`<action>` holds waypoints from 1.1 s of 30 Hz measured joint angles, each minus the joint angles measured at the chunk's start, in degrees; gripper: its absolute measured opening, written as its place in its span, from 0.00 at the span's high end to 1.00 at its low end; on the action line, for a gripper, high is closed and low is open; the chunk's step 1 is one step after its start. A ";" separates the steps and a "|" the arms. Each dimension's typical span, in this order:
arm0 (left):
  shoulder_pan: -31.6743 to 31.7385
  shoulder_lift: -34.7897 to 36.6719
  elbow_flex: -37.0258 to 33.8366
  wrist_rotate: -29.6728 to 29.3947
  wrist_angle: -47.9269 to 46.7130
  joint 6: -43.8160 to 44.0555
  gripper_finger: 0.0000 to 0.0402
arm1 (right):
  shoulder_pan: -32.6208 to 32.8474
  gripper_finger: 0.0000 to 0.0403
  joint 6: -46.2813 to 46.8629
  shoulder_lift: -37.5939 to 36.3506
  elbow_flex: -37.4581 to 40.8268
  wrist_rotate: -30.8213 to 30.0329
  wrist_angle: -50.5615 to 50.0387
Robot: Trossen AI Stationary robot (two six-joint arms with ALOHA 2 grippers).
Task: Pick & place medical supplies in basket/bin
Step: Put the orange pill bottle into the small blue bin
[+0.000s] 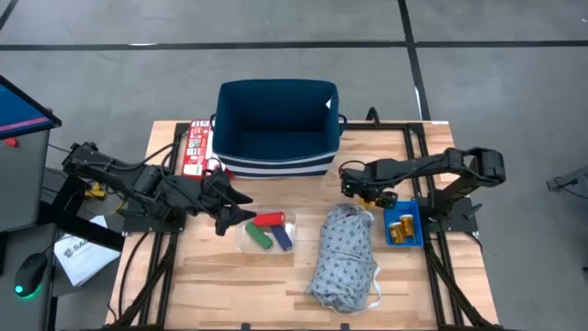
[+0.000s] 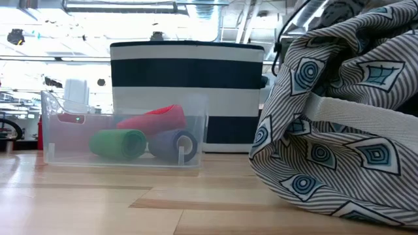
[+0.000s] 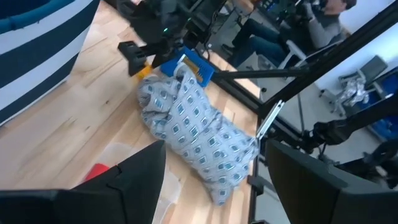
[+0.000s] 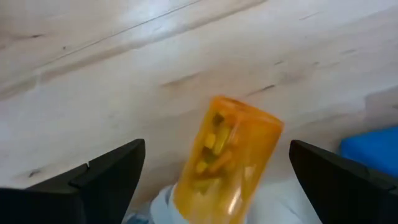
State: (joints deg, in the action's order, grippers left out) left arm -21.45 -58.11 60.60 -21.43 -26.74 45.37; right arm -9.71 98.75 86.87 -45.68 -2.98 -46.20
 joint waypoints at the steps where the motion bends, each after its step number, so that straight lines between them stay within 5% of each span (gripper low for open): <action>1: 0.00 0.00 0.00 0.00 0.51 0.04 0.34 | -0.49 0.02 -0.58 0.00 0.71 0.02 1.62; 17: 0.02 0.00 0.00 0.01 3.74 0.15 0.34 | -10.31 0.02 -11.14 0.59 2.26 0.41 11.05; 33: 0.02 0.00 0.00 0.04 3.54 -0.34 0.34 | -6.34 0.02 -12.06 0.55 2.26 3.41 7.25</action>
State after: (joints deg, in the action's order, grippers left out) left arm -21.43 -58.11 60.60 -21.39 -23.20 45.03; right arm -16.05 86.69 87.42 -43.42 0.43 -38.95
